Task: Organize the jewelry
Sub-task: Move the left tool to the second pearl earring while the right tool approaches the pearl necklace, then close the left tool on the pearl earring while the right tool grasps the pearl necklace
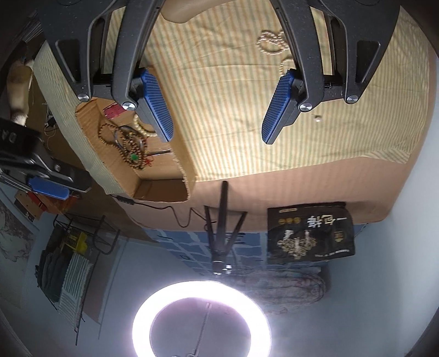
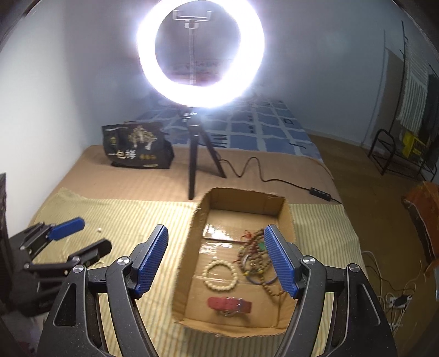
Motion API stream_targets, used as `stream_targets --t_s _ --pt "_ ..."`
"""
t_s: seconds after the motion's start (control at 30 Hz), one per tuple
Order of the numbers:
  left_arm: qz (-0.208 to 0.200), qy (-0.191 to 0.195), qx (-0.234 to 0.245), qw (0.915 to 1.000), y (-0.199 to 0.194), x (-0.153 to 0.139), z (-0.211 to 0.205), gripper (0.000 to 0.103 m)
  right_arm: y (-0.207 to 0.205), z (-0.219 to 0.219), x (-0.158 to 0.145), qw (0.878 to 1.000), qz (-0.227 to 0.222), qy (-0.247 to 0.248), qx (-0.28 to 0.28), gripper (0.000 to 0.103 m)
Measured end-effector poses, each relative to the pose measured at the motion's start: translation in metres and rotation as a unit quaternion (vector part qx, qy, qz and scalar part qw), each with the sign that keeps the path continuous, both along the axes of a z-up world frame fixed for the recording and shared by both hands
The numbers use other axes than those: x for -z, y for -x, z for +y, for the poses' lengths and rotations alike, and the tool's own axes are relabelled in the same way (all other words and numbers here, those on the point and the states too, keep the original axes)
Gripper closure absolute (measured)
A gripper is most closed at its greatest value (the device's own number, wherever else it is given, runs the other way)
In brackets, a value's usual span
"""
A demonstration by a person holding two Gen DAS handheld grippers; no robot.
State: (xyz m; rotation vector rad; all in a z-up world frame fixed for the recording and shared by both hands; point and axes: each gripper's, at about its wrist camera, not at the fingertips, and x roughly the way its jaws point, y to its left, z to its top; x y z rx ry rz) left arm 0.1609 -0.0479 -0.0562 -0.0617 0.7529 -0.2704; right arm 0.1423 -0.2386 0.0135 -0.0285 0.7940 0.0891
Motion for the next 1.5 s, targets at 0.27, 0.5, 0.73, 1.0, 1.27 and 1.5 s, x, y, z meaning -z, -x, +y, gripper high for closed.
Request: stream_targets --t_s 0.27,0.5,0.73,1.0,1.27,1.5 --pt "0.006 -0.003 -0.019 0.9998 0.005 0.009 0.036 0.034 0.013 0.031 0.002 1.0 -0.006 -0.003 -0.026 0.028" --pt "0.017 -0.003 -0.04 0.999 0.004 0.016 0.071 0.034 0.016 0.054 0.013 0.999 -0.003 -0.016 -0.049 0.027" --pt "0.042 0.022 -0.082 0.9955 -0.005 0.028 0.119 0.034 0.019 0.077 0.034 0.996 0.006 -0.023 -0.081 0.027" --pt "0.056 0.004 -0.088 0.9945 -0.013 0.046 0.146 0.042 0.015 0.111 0.068 0.988 0.058 -0.038 -0.139 0.027" --pt "0.082 -0.02 -0.052 0.995 -0.026 0.074 0.14 0.056 0.014 0.144 0.105 0.977 0.101 -0.044 -0.182 0.027" --pt "0.089 -0.026 -0.031 0.9952 -0.045 0.09 0.136 0.062 0.016 0.163 0.13 0.968 0.122 -0.046 -0.213 0.028"
